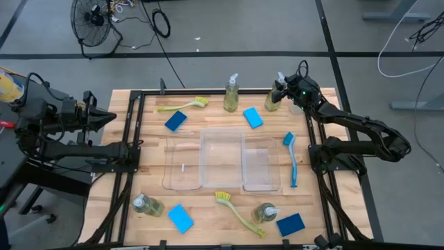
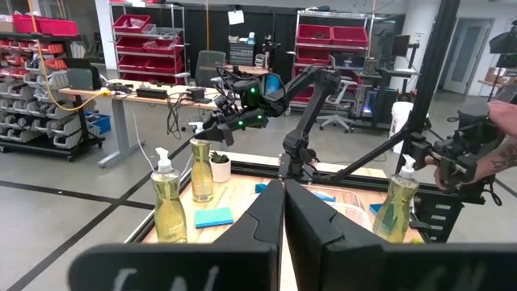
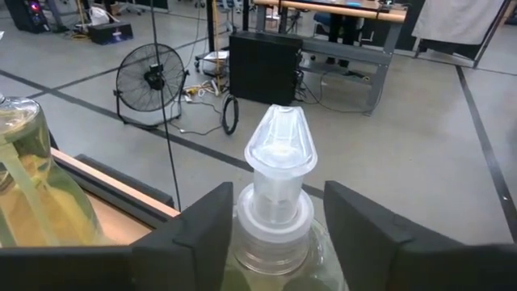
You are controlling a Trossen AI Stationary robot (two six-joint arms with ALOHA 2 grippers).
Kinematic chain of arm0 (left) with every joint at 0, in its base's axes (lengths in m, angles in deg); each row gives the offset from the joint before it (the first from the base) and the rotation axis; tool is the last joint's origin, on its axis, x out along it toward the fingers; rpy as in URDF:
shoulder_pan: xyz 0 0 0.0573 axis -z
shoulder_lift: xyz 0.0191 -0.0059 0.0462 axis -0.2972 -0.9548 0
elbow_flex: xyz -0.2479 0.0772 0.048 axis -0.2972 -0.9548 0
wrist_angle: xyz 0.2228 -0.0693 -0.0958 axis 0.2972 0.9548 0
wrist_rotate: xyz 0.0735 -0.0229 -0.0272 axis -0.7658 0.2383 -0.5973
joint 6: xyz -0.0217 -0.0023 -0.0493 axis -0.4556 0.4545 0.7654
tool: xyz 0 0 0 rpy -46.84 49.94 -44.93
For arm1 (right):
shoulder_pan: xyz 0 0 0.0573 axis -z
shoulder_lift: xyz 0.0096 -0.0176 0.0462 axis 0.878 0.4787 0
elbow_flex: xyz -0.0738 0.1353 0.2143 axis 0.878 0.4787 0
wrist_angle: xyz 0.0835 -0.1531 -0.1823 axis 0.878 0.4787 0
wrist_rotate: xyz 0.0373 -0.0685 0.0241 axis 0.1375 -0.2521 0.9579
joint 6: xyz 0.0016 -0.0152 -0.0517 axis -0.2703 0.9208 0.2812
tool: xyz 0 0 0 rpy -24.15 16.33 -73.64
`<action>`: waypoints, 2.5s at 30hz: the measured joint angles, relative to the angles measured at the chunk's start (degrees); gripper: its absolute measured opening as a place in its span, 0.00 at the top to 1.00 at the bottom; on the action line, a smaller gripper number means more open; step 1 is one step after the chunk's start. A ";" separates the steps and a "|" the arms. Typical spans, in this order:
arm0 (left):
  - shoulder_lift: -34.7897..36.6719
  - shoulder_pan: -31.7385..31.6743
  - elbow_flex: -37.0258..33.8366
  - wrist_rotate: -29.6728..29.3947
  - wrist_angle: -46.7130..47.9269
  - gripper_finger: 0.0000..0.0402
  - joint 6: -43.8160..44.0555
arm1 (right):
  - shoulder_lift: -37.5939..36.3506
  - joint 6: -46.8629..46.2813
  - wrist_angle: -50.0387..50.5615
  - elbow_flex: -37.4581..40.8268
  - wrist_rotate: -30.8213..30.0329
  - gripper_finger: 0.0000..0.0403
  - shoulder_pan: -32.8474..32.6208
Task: Pick & Place Kitchen Sink Supplies
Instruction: Put the transparent dishwashing liquid dispenser into the middle transparent bin
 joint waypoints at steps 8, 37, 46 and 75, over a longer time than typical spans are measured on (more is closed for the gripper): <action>0.00 0.01 0.00 0.00 0.01 0.95 -0.02 | -0.02 -0.16 0.24 0.00 0.35 0.74 -0.02; 0.00 0.01 0.00 -0.01 0.01 0.95 0.00 | -3.25 0.63 7.09 -2.58 4.63 0.75 -0.04; 0.00 0.00 0.00 0.00 0.00 0.95 -0.02 | -6.52 1.32 7.41 -2.72 5.74 0.75 -0.09; 0.00 0.01 0.00 0.00 0.01 0.95 -0.02 | -9.18 1.46 24.68 -22.72 10.71 0.75 -9.39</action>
